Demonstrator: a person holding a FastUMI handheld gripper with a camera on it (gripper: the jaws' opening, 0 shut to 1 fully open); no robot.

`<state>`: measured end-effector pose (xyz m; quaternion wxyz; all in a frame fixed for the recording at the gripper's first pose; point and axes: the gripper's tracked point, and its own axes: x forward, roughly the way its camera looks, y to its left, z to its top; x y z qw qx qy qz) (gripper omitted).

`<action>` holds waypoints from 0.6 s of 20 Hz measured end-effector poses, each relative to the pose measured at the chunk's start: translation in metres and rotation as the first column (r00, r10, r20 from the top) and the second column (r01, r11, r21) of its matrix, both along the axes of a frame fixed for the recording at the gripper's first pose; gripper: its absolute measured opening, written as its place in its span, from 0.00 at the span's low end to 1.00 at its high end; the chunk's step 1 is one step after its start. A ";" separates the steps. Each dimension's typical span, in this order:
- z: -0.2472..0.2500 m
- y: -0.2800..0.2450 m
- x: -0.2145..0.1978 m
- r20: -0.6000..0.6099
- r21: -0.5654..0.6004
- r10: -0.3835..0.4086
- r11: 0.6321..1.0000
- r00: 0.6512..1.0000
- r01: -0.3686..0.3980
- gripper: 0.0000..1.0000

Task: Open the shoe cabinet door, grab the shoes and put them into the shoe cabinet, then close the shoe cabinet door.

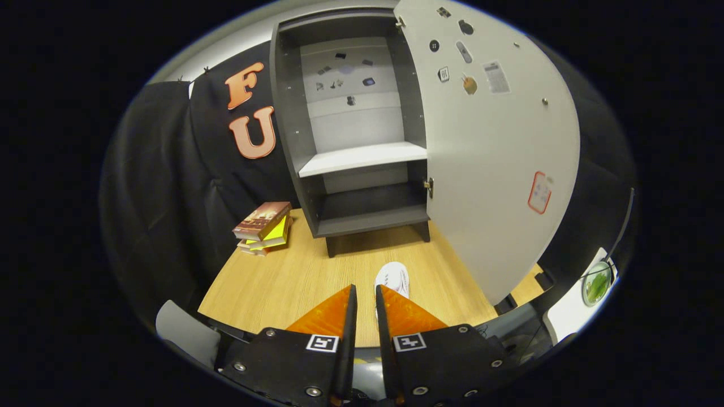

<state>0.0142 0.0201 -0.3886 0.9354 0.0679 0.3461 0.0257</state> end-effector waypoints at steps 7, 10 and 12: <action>-0.088 0.023 0.016 -0.167 0.037 -0.028 0.999 0.986 0.035 0.29; -0.129 0.022 0.024 -0.237 0.033 -0.039 0.998 0.971 0.049 0.30; -0.154 0.016 0.032 -0.279 0.040 -0.059 0.997 0.958 0.073 0.32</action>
